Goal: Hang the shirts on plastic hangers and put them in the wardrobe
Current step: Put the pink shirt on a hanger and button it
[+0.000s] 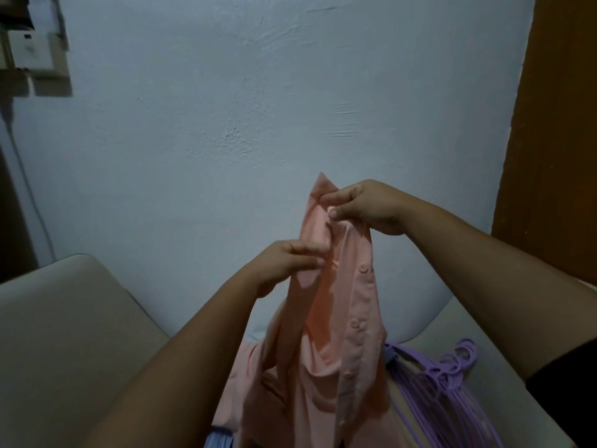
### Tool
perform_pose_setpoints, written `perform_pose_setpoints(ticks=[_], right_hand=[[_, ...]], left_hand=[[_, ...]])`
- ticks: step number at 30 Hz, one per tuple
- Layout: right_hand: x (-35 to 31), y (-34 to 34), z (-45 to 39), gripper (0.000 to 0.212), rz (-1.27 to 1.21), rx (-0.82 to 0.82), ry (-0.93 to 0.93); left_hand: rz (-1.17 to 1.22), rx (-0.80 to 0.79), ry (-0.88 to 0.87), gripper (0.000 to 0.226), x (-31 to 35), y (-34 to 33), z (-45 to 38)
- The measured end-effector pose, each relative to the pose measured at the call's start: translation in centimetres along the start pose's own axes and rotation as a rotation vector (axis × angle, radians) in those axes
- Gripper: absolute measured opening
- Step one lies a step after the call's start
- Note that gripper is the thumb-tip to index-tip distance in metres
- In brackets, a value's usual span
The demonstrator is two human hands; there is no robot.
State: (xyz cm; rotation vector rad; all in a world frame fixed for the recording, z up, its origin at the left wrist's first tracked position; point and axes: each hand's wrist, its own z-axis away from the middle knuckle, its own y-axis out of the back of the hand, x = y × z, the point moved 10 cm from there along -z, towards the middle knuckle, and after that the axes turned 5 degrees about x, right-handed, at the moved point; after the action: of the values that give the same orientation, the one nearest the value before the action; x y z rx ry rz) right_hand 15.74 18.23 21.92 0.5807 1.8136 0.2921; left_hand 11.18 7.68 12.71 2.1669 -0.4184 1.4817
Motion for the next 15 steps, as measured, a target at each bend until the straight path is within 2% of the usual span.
perform_pose_setpoints(ticks=[2,8,15], right_hand=[[0.2,1.0,-0.3,0.044,-0.025,0.033,-0.003],[-0.3,5.4,1.0,0.046,-0.129,0.157,0.017],[0.5,11.3,3.5,0.047,-0.113,0.301,0.038]], left_hand=[[-0.138,-0.008,0.017,0.032,-1.3,-0.6,0.0],[-0.424,-0.018,0.081,0.034,-6.0,-1.8,-0.4],[-0.382,0.203,0.011,0.045,-4.6,0.4,-0.7]])
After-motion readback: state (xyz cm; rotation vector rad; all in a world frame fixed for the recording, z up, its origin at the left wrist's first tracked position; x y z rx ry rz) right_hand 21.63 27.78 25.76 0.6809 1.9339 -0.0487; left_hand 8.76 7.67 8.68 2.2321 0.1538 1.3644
